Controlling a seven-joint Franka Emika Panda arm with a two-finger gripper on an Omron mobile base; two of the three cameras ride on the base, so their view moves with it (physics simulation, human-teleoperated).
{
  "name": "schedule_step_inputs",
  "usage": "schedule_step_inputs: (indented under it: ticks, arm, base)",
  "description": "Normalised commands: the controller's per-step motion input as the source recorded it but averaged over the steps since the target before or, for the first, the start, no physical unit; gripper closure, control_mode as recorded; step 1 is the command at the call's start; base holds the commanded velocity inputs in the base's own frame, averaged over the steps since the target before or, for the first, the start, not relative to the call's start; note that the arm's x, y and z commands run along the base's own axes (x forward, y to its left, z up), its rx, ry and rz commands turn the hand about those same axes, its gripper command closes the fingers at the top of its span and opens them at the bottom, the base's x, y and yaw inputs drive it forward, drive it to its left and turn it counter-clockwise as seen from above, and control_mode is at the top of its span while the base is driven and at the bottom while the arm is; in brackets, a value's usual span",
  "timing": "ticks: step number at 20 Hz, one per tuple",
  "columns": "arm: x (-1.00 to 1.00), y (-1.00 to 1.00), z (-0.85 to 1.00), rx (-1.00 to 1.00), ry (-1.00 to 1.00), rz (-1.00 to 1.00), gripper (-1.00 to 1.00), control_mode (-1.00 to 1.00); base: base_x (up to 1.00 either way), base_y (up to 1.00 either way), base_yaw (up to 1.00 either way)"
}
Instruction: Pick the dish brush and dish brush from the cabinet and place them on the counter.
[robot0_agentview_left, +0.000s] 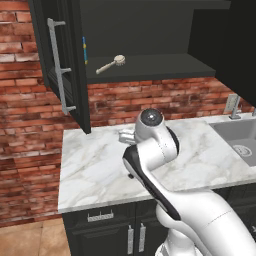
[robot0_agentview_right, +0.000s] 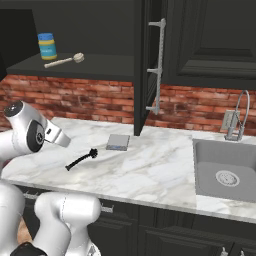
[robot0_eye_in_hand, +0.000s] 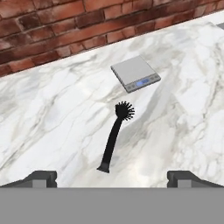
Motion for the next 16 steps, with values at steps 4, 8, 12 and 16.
schedule_step_inputs:
  ticks: [4, 8, 12, 16]
  arm:
    - [-0.09, 0.01, 0.31, 0.02, -0.03, 0.02, -1.0, -1.0]
    - [-0.04, 0.01, 0.3, 0.03, -0.01, 0.02, -1.0, -1.0]
    - [-0.01, 0.0, 0.3, 0.03, 0.0, 0.01, -1.0, -1.0]
    - [0.0, 0.02, 0.23, 0.03, 0.01, 0.01, -1.0, -1.0]
  base:
    - [0.0, 0.0, 0.0]
    - [0.0, 0.0, 0.0]
    - [0.0, 0.0, 0.0]
    - [0.0, 0.0, 0.0]
